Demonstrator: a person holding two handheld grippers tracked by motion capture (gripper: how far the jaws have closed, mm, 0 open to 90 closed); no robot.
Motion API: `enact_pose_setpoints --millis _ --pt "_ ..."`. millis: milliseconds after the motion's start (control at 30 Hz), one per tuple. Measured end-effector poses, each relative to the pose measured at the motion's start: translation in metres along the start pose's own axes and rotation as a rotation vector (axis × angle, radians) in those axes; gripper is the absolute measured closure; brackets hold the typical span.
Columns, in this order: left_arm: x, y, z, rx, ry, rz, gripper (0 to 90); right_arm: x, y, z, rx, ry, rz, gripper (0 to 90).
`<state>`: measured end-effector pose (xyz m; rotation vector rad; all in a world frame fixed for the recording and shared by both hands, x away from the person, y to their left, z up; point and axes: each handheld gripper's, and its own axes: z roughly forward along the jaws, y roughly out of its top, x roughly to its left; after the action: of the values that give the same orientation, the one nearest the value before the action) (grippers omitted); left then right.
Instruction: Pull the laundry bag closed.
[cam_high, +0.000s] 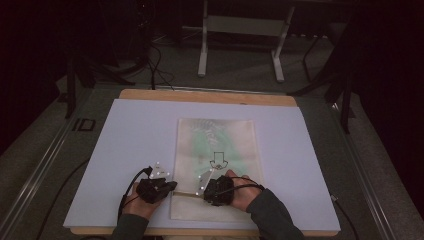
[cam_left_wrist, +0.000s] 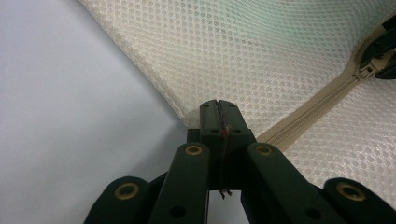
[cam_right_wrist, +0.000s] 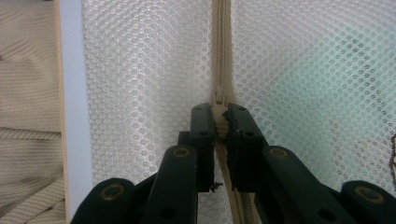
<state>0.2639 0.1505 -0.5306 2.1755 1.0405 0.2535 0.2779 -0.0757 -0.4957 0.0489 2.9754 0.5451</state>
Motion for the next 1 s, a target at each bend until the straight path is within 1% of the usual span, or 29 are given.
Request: enact_pose_setpoints --millis 100,133,300,333,500,533,567,633,833,1000 --pt "0.000 0.000 0.000 -0.001 0.000 -0.003 89.4 0.000 -0.001 -0.001 -0.001 0.001 0.004 82.3" --pt "0.000 0.000 0.000 0.000 -0.001 -0.003 89.5 0.000 -0.001 -0.001 0.004 -0.002 -0.003 82.3" --pt "0.000 0.000 0.000 -0.001 -0.001 -0.003 89.4 0.000 -0.007 -0.004 0.011 -0.004 0.012 82.2" --pt "0.000 0.000 0.000 0.000 0.000 -0.002 89.5 0.000 -0.008 -0.004 0.008 -0.007 0.008 82.3" --pt "0.000 0.000 0.000 -0.001 -0.001 -0.004 89.4 -0.001 -0.013 -0.007 0.013 0.001 0.025 82.2" --pt "0.000 0.000 0.000 -0.001 -0.001 -0.004 89.5 -0.002 -0.014 -0.007 0.005 0.004 0.025 82.2" --pt "0.000 0.000 0.000 -0.001 -0.002 -0.005 89.4 -0.002 -0.015 -0.007 0.010 0.003 0.027 82.2" --pt "0.000 0.000 0.000 -0.001 -0.002 -0.005 89.4 -0.002 -0.016 -0.007 0.002 0.003 0.030 82.2" --pt "0.000 0.000 0.000 0.000 -0.001 -0.003 89.5 -0.003 -0.020 -0.009 0.008 0.004 0.034 82.2" --pt "0.000 0.000 0.000 0.001 -0.003 -0.006 89.5 -0.003 -0.025 -0.012 0.002 0.007 0.046 82.2"
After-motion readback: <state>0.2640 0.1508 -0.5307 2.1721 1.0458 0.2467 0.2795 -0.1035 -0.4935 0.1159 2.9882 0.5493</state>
